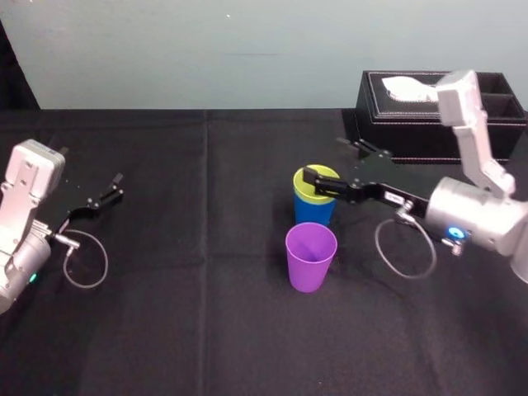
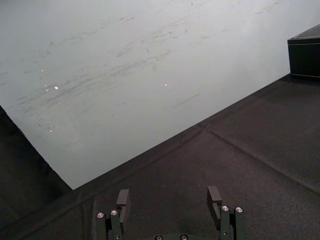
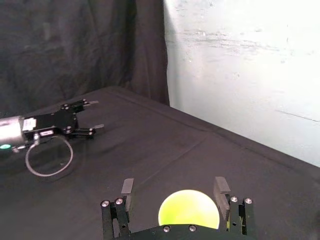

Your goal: Stack the three plastic cups sequentially using one hand.

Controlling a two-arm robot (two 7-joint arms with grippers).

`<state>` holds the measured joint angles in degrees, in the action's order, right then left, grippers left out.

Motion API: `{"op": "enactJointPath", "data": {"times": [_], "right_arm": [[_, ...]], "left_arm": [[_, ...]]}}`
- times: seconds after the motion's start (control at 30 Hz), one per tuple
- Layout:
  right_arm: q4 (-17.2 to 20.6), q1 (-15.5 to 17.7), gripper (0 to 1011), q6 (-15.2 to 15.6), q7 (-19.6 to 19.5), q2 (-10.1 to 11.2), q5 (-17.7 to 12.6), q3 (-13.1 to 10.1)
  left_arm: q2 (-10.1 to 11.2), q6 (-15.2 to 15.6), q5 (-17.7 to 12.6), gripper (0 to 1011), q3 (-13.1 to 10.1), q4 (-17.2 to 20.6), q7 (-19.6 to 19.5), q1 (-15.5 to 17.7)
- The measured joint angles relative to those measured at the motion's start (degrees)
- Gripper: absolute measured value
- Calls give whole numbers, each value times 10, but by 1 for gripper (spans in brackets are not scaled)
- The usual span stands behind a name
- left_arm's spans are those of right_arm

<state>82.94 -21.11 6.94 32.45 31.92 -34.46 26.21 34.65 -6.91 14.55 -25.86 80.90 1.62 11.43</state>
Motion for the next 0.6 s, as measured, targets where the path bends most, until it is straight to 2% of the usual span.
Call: {"op": "enactJointPath", "data": {"times": [0.2, 0.3, 0.37, 0.47, 0.5, 0.6], "right_arm": [[47, 48, 1004, -6, 0, 42, -11, -20], [75, 91, 1004, -18, 6, 80, -16, -38], [84, 109, 1004, -27, 10, 95, -17, -44], [105, 156, 1004, -53, 18, 128, -9, -55], [105, 156, 1004, -53, 18, 128, -9, -55], [113, 184, 1004, -70, 24, 143, 2, -59]], "left_arm": [[0, 0, 0, 1011, 0, 0, 0, 0], [0, 0, 0, 1011, 0, 0, 0, 0], [0, 0, 0, 1011, 0, 0, 0, 0], [0, 0, 0, 1011, 0, 0, 0, 0], [0, 0, 0, 1011, 0, 0, 0, 0], [0, 0, 0, 1011, 0, 0, 0, 0]]}}
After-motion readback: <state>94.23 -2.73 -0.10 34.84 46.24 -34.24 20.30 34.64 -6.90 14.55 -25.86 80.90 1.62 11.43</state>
